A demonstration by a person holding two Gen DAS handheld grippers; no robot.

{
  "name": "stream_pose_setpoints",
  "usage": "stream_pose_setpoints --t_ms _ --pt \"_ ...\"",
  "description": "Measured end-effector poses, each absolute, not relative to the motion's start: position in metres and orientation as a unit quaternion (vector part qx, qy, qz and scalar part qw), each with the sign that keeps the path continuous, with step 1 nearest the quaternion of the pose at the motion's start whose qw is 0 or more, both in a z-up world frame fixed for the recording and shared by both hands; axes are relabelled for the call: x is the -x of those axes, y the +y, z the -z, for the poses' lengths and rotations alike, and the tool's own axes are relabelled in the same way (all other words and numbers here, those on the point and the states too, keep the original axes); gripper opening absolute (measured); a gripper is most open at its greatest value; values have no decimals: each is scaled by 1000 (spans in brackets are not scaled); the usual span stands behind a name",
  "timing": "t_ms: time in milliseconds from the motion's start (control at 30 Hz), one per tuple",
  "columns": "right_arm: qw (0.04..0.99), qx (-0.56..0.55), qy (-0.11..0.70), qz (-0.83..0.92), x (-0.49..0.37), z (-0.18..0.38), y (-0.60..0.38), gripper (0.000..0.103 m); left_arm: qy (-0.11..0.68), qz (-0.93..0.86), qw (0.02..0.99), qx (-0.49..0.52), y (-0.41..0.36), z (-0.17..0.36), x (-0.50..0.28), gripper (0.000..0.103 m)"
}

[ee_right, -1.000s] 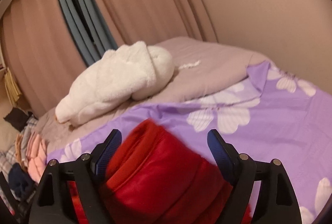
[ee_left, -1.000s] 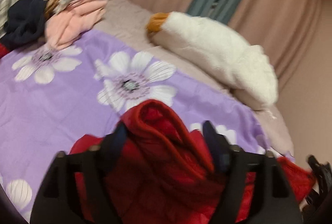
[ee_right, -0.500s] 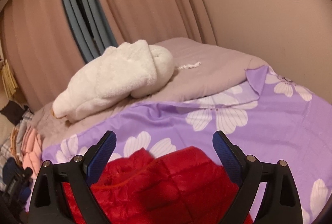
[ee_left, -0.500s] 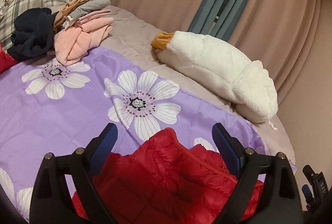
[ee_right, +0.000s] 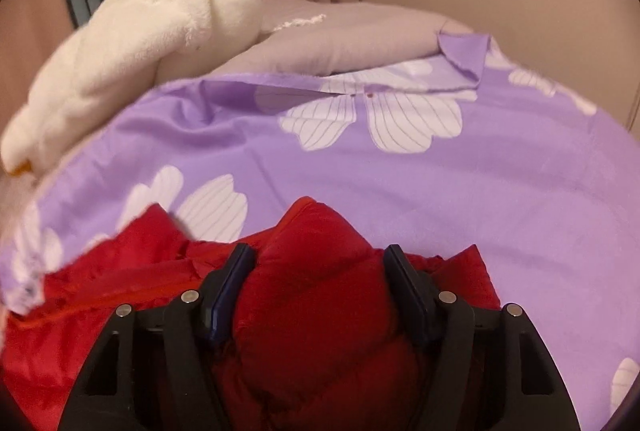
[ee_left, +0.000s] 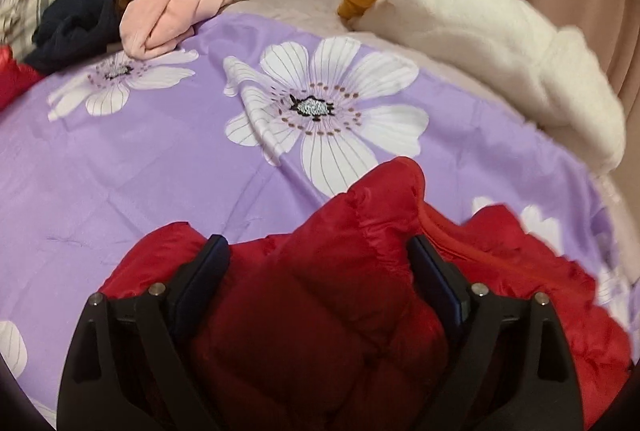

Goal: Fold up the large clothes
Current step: 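Grasp the jacket hem with both tools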

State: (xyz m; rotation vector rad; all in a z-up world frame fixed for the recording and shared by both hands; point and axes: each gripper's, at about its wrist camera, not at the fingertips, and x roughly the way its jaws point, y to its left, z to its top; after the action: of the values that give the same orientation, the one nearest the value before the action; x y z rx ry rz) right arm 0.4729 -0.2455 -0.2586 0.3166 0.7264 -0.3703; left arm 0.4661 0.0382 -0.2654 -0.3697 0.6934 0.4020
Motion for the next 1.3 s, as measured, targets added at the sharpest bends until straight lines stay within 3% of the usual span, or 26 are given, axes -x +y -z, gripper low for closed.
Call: stream_pose_setpoints --t_ms 1300 --pt "899 -148 369 185 -482 269 -247 69 349 -184 899 192 42 273 -472 95"
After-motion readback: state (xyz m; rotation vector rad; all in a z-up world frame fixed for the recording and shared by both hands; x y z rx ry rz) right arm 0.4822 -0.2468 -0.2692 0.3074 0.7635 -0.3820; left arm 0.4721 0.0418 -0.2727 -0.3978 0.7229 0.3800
